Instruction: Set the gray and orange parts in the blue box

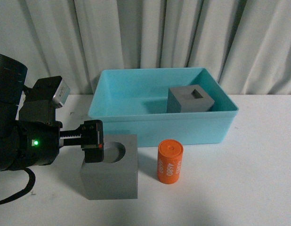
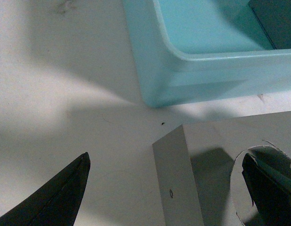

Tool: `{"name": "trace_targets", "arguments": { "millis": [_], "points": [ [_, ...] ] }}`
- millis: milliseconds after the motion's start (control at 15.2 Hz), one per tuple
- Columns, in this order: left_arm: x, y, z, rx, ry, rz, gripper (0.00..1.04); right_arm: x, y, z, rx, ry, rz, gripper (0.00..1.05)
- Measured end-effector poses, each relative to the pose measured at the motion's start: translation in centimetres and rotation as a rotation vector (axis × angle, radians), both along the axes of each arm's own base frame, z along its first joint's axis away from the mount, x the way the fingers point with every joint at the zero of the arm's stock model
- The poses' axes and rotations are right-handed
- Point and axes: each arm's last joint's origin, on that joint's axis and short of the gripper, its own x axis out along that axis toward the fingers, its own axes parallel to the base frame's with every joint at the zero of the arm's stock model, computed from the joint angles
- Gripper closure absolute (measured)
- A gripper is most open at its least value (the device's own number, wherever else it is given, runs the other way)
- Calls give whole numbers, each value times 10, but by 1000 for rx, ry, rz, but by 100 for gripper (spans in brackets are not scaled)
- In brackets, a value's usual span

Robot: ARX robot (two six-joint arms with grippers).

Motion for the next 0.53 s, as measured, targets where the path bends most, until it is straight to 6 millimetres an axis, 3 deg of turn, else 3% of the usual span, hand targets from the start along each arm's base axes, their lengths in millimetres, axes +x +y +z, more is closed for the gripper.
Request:
{"name": "trace_targets", "arguments": {
  "millis": [526],
  "points": [
    [-5, -12, -1, -7, -6, -46, 7, 0, 0, 0, 0, 0, 0, 6]
  ]
}}
